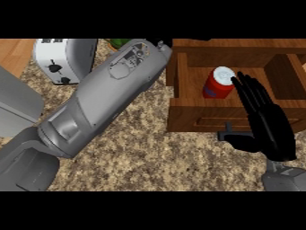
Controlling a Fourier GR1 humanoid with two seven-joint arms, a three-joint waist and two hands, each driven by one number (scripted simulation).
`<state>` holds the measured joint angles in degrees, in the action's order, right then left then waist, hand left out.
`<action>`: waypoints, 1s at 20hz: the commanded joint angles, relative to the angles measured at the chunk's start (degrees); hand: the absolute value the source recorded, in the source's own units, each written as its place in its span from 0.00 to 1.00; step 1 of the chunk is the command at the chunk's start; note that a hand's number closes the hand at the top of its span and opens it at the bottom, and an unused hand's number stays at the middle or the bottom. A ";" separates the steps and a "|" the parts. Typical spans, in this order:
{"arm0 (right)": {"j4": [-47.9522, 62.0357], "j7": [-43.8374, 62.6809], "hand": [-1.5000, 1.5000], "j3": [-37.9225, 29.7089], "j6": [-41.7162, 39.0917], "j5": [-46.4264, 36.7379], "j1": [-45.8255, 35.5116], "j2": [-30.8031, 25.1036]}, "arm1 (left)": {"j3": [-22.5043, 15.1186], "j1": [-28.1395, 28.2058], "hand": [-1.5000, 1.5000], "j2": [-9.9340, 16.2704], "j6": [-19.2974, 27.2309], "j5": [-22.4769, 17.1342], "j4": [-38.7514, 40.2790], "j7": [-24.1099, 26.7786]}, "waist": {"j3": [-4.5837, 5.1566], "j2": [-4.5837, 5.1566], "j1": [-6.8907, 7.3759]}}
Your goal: Pick up the can, place it into the drawer and close the drawer
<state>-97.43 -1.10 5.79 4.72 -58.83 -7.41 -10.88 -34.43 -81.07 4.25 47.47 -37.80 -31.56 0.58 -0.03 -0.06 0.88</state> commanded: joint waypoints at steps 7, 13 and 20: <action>24.69 -3.66 0.00 -3.99 13.27 -4.69 -10.60 3.23 | -1.53 6.35 0.00 10.30 -1.61 3.75 -13.76 -7.92 | -0.01 -0.11 1.94; 35.20 -4.54 0.00 -5.85 17.17 -7.49 -15.37 2.98 | -1.88 10.03 0.00 14.07 -1.99 4.38 -20.15 -11.39 | -0.02 0.15 2.67; 46.20 -5.28 0.00 -9.55 27.52 -10.14 -22.60 3.64 | -0.66 14.33 0.00 19.42 -3.82 4.88 -25.25 -13.02 | -0.04 0.54 2.55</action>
<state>-59.94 -6.46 -2.46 28.18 -68.89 -27.91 -9.52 -35.90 -70.22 21.38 44.84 -32.96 -54.21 -12.83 1.31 -1.08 3.21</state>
